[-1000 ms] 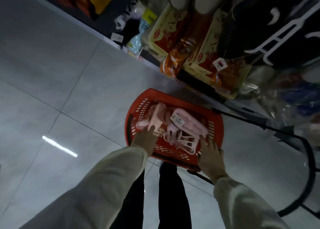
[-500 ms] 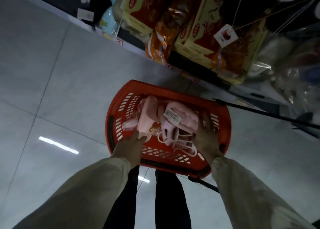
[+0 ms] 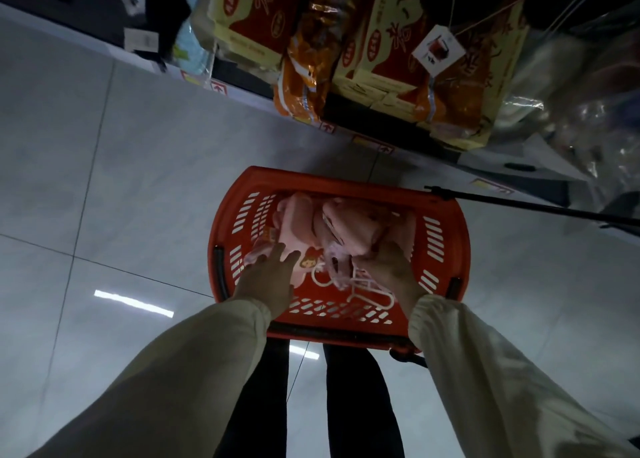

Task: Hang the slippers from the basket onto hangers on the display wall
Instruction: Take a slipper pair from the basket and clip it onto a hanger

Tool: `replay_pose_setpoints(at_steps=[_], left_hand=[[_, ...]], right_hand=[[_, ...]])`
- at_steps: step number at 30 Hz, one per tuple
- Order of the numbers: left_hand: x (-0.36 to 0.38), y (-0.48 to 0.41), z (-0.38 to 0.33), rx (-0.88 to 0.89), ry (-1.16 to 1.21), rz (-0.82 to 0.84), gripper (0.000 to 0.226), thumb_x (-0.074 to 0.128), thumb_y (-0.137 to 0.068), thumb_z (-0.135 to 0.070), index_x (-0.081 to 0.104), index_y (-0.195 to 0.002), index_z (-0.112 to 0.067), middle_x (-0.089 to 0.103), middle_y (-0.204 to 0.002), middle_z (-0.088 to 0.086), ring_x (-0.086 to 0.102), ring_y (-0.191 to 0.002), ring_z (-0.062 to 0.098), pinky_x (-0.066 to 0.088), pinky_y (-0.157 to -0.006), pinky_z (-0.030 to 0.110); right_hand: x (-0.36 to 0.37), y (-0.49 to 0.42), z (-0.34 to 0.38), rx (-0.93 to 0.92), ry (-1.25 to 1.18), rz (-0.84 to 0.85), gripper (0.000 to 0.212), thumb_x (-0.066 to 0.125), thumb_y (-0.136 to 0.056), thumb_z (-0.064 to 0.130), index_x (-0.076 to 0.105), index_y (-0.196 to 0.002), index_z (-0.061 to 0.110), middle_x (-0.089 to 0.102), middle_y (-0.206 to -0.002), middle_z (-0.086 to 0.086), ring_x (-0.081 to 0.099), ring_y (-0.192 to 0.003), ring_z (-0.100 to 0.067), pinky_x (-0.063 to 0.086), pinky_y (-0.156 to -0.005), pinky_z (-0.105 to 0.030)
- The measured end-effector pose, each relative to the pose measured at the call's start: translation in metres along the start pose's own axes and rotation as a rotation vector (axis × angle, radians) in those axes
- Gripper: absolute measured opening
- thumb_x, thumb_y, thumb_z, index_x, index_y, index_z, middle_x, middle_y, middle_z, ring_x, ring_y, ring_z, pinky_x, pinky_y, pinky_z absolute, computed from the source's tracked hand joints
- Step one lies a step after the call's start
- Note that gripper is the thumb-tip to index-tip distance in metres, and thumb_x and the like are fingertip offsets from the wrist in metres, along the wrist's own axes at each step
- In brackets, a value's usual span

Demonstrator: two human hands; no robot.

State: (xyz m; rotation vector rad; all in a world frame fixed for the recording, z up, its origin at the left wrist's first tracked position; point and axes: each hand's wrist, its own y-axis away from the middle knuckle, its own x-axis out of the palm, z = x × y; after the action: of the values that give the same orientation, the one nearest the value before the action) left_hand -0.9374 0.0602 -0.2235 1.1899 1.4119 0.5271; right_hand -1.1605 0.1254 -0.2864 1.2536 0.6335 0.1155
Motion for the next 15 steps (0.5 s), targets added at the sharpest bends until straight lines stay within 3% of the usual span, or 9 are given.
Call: replay_pose_setpoints(at_steps=[3,4,6,8,11,13,15], left_hand=[[0.001,0.0,-0.001,-0.002,0.023,-0.041,0.072,0.059,-0.098,-0.029,0.019,-0.157,-0.023,0.019,-0.162,0.007,0.037,-0.141,0.031,0.043,-0.108,0.041],[0.003,0.001,-0.001,-0.004,0.04,-0.064,0.077,0.059,-0.097,-0.03,0.012,-0.158,-0.023,0.019,-0.162,0.009,0.037,-0.141,0.032,0.044,-0.107,0.04],[0.006,0.002,-0.003,-0.01,0.131,-0.13,0.087,0.061,-0.096,-0.03,0.002,-0.159,-0.022,0.018,-0.163,0.011,0.039,-0.141,0.033,0.043,-0.108,0.041],[0.007,0.001,-0.006,-0.014,0.201,-0.199,0.084,0.058,-0.097,-0.032,0.002,-0.16,-0.023,0.018,-0.163,0.013,0.041,-0.139,0.036,0.044,-0.106,0.044],[0.009,-0.001,-0.009,0.059,0.115,-0.299,0.067,0.041,-0.099,-0.05,0.025,-0.156,-0.02,0.035,-0.155,0.012,0.044,-0.135,0.037,0.044,-0.105,0.051],[0.008,0.001,-0.011,0.121,-0.011,-0.316,0.075,0.029,-0.091,-0.07,0.053,-0.137,-0.017,0.056,-0.133,0.007,0.051,-0.12,0.035,0.044,-0.093,0.052],[0.01,0.005,-0.017,0.155,-0.158,-0.308,0.085,0.027,-0.083,-0.079,0.064,-0.123,-0.015,0.065,-0.117,0.005,0.05,-0.109,0.033,0.038,-0.088,0.047]], right_hand=[[0.027,0.023,0.013,-0.166,0.261,-0.217,0.095,0.044,-0.09,0.069,0.024,-0.151,-0.002,0.061,-0.125,-0.017,0.066,-0.1,-0.028,0.055,-0.084,-0.038],[0.04,0.031,0.012,-0.214,0.296,-0.287,0.094,0.045,-0.092,0.065,0.02,-0.152,-0.002,0.056,-0.134,-0.02,0.064,-0.106,-0.03,0.052,-0.086,-0.035],[0.064,0.051,0.01,-0.291,0.27,-0.321,0.088,0.066,-0.09,0.04,0.019,-0.153,0.0,0.046,-0.143,-0.022,0.066,-0.104,-0.031,0.053,-0.083,-0.032],[0.085,0.073,0.008,-0.349,0.289,-0.307,0.091,0.078,-0.079,0.028,0.026,-0.15,0.002,0.05,-0.137,-0.022,0.068,-0.093,-0.028,0.058,-0.079,-0.036],[0.116,0.099,0.003,-0.361,0.421,-0.315,0.088,0.087,-0.066,0.035,0.048,-0.137,0.0,0.059,-0.123,-0.024,0.066,-0.085,-0.031,0.059,-0.072,-0.037],[0.132,0.113,0.003,-0.354,0.41,-0.306,0.084,0.085,-0.068,0.039,0.051,-0.135,0.002,0.06,-0.121,-0.022,0.066,-0.087,-0.032,0.058,-0.076,-0.037],[0.144,0.124,0.0,-0.403,0.407,-0.33,0.076,0.075,-0.078,0.04,0.048,-0.139,0.004,0.058,-0.126,-0.022,0.064,-0.092,-0.032,0.057,-0.08,-0.038]])
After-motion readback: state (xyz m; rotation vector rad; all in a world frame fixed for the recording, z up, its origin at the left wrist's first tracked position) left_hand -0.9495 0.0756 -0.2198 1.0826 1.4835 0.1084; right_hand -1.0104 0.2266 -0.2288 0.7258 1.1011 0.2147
